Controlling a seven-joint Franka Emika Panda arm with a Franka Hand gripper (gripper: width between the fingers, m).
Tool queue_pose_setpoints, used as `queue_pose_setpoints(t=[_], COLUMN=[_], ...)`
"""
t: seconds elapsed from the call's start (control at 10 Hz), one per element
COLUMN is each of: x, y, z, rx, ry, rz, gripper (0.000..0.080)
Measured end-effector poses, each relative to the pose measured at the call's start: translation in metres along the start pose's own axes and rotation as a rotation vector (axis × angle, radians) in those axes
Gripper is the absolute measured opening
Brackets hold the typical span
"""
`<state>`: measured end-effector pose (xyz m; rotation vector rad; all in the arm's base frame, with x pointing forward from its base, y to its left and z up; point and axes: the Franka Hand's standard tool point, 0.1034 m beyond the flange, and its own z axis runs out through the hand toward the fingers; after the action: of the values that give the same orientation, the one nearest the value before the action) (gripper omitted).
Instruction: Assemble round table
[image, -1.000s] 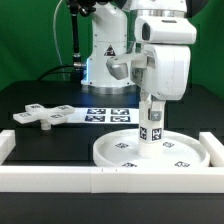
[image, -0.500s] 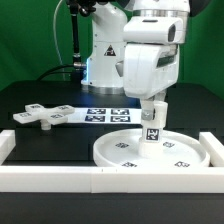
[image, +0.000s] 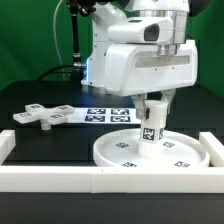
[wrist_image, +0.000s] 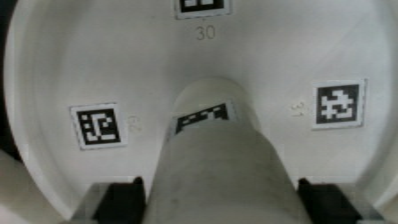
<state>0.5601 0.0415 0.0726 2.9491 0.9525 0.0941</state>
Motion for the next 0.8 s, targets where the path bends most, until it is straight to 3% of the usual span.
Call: queue_pose_setpoints(t=[0.5,0.8], x=[-0.0024,-0.0023], y=[0.0012,0.0013], z=[0.0016,0.0016], rx=[0.054,0.053], ry=[0.032,0.043], rz=[0.621,0.853], gripper=[0.0409,0.0409])
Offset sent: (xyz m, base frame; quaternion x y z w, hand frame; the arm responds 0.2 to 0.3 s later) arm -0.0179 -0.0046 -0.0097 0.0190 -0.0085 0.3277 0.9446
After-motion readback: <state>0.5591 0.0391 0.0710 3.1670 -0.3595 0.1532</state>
